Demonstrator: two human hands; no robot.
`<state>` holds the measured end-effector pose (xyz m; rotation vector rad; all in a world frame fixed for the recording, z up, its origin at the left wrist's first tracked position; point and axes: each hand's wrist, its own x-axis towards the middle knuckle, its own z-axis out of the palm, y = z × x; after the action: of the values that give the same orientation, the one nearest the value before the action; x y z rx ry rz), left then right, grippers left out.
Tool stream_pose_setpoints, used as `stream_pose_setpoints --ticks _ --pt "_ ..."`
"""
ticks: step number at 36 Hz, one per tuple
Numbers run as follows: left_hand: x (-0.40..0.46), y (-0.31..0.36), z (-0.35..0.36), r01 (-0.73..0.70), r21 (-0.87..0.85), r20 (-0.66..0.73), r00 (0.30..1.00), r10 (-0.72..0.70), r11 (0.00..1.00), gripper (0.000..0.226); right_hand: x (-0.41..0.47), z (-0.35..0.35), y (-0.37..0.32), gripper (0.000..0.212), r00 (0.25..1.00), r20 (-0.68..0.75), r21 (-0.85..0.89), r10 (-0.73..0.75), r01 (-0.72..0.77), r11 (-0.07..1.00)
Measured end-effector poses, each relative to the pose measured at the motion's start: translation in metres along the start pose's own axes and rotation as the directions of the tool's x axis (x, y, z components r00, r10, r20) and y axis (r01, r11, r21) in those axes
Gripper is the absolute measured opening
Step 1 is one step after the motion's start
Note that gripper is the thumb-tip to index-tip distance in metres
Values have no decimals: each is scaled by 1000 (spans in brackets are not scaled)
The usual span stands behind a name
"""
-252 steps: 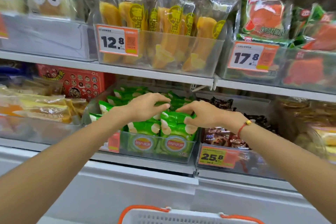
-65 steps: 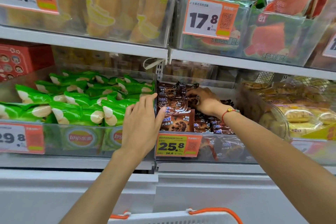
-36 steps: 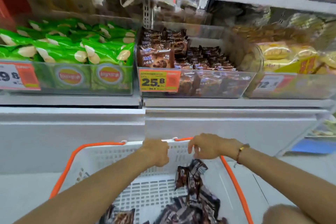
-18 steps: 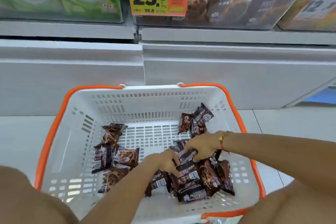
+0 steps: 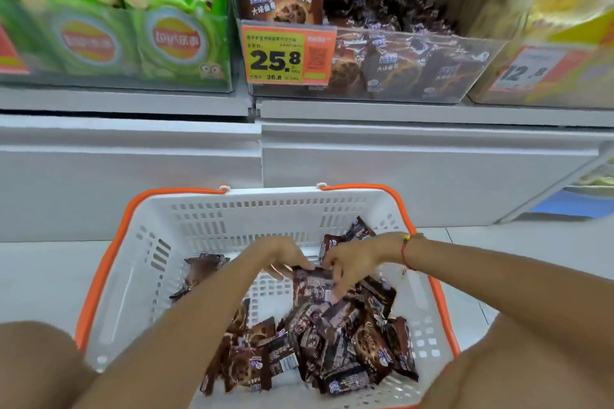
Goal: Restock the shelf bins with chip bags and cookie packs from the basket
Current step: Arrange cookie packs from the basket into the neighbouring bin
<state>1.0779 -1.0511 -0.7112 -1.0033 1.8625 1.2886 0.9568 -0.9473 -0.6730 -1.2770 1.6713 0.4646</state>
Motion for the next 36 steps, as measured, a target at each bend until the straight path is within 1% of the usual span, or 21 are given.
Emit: stream_pose_setpoints --ticks 1,2,4,6,8,10,12,13,15,16,18,20,22,24,25,26,27,30,31,33,36 --pt "-8 7 -13 14 -22 -28 1000 -14 1000 24 -14 -15 -12 79 999 9 55 -33 32 998" --pt "-18 14 -26 22 -47 -53 998 -24 999 25 -34 -28 -25 81 999 -17 53 -40 41 998" --pt "-40 26 -48 16 -80 -101 995 -24 997 26 -42 -39 -26 80 983 -159 119 -88 108 987" --pt "-64 35 -68 -7 -114 -146 989 -9 993 22 -55 -47 -31 82 964 -239 105 -116 145 984" --pt "-89 41 -83 -39 -149 -184 983 11 988 20 -68 -54 -38 80 922 -349 114 -167 219 969" --pt "-113 43 -93 -86 -210 -197 979 44 974 19 -76 -58 -45 73 841 -491 73 -226 299 952" --pt "-131 39 -99 -135 -321 -202 977 72 937 15 -79 -62 -48 66 760 -608 48 -230 324 945" --pt "-137 36 -101 -153 -380 -205 976 78 912 14 -84 -65 -51 63 715 -658 37 -236 345 938" --pt "-148 31 -104 -186 -482 -211 973 93 856 15 -89 -72 -51 53 659 -714 51 -238 387 921" --pt "-153 31 -107 -210 -513 -219 969 110 832 18 -92 -76 -50 47 641 -730 74 -237 418 905" --pt "-162 33 -110 -267 -546 -244 957 155 794 30 -99 -81 -45 32 638 -737 183 -223 506 843" --pt "-169 39 -110 -370 -506 -358 912 200 779 38 -107 -85 -38 21 653 -735 325 -182 576 750" --pt "-174 47 -105 -504 -423 -540 808 236 753 36 -112 -88 -29 23 681 -716 471 -151 632 616" --pt "-176 52 -101 -622 -284 -695 658 290 729 33 -115 -89 -19 39 697 -699 566 -161 676 472" --pt "-177 55 -101 -660 -215 -738 592 322 720 31 -117 -88 -16 45 697 -698 592 -164 691 414" --pt "-179 57 -101 -681 -171 -752 557 353 712 31 -118 -88 -13 48 693 -703 606 -161 701 376" --pt "-181 58 -102 -686 -155 -738 559 379 711 31 -118 -88 -12 49 690 -707 614 -156 708 348" --pt "-182 61 -101 -653 -188 -612 662 432 734 37 -116 -86 -10 52 675 -730 620 -104 719 315" --pt "-181 62 -99 -648 -195 -580 681 447 736 36 -116 -86 -10 51 665 -742 612 -86 725 316" --pt "-177 63 -97 -668 -186 -557 676 483 720 29 -116 -86 -12 47 637 -768 589 -60 740 325" --pt "-173 65 -96 -723 -205 -592 628 505 659 21 -119 -87 -16 38 591 -807 557 0 761 332"
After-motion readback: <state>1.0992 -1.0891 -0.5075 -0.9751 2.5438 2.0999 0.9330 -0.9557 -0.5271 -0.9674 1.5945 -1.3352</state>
